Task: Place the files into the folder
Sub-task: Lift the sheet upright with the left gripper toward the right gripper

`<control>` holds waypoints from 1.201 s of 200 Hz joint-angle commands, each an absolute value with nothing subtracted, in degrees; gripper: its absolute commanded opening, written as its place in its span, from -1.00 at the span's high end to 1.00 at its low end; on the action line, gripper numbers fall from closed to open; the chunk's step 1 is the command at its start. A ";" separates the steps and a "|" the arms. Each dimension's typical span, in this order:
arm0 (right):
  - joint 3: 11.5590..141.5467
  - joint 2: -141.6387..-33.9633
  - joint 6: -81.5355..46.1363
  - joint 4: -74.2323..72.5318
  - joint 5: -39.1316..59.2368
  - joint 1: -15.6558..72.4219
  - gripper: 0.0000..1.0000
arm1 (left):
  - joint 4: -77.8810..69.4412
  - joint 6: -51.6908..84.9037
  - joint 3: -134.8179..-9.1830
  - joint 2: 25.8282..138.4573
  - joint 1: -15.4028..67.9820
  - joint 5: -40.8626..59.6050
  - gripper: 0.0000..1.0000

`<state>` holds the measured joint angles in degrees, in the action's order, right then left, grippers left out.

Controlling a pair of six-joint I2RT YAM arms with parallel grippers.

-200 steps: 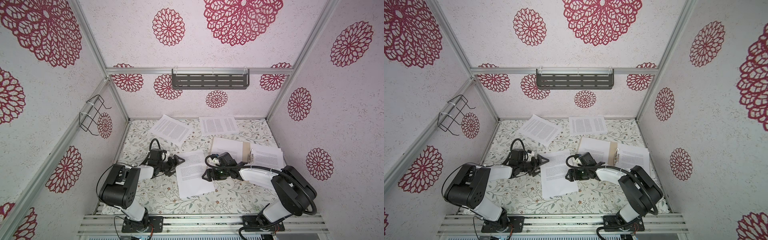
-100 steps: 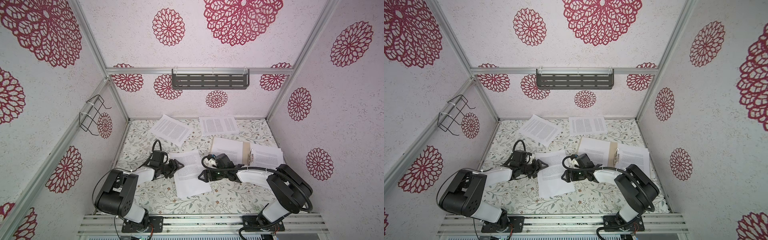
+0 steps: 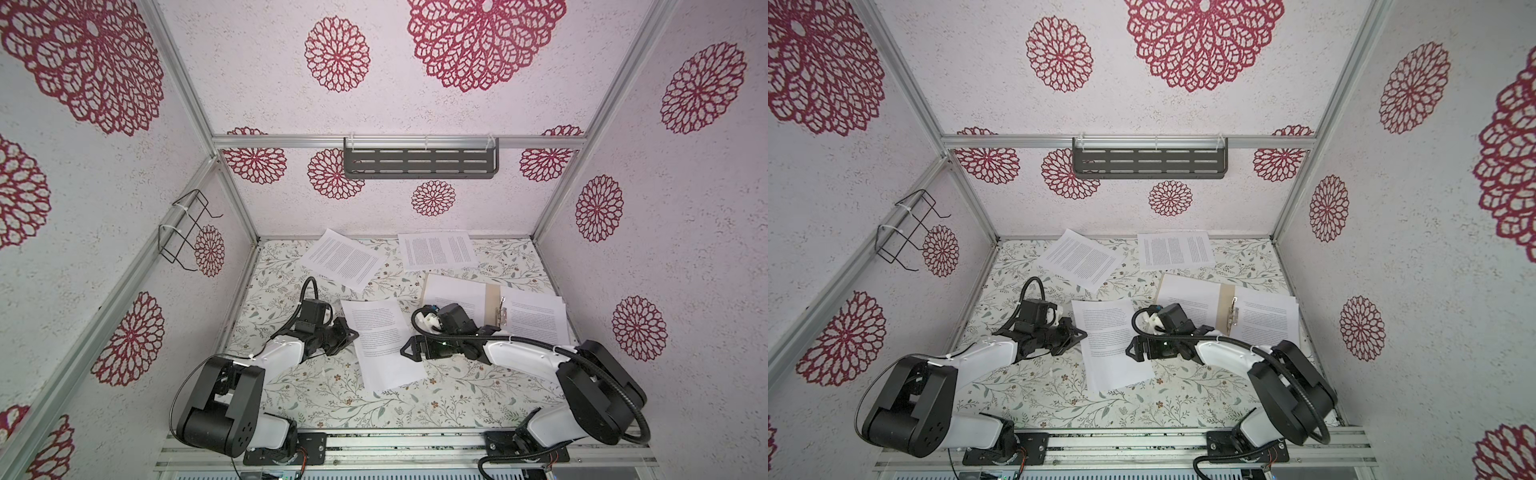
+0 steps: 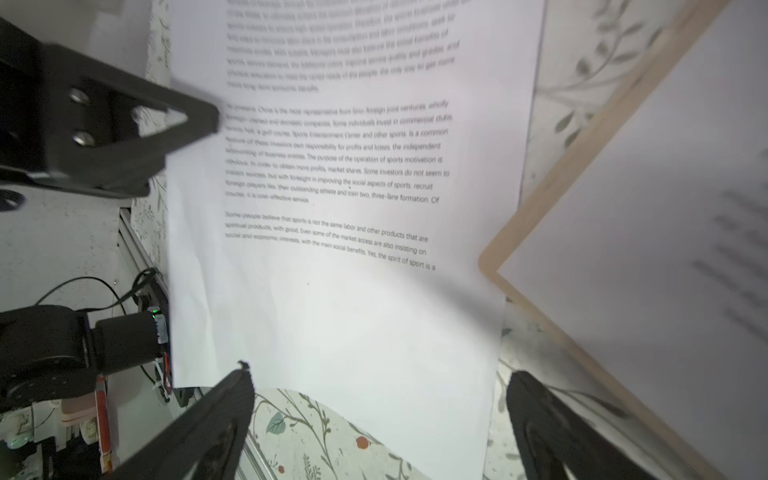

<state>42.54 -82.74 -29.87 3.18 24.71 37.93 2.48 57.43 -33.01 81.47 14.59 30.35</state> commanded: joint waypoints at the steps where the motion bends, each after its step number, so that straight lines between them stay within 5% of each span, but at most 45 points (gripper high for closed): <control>1: 47.63 -80.47 -26.05 9.38 24.27 34.74 -0.97 | 2.20 58.09 -34.63 81.83 14.72 29.97 1.00; 54: 48.01 -79.28 -23.81 11.79 24.31 29.01 -0.98 | 7.65 55.76 -37.64 75.78 14.83 31.90 1.00; 124: 46.56 -76.32 -24.32 10.50 24.32 19.29 -0.98 | 31.17 47.18 -57.53 63.76 22.23 24.96 1.00; 240: 43.27 -63.63 -30.08 14.63 20.55 -1.49 -0.98 | 22.98 50.05 -88.43 94.45 49.00 25.75 1.00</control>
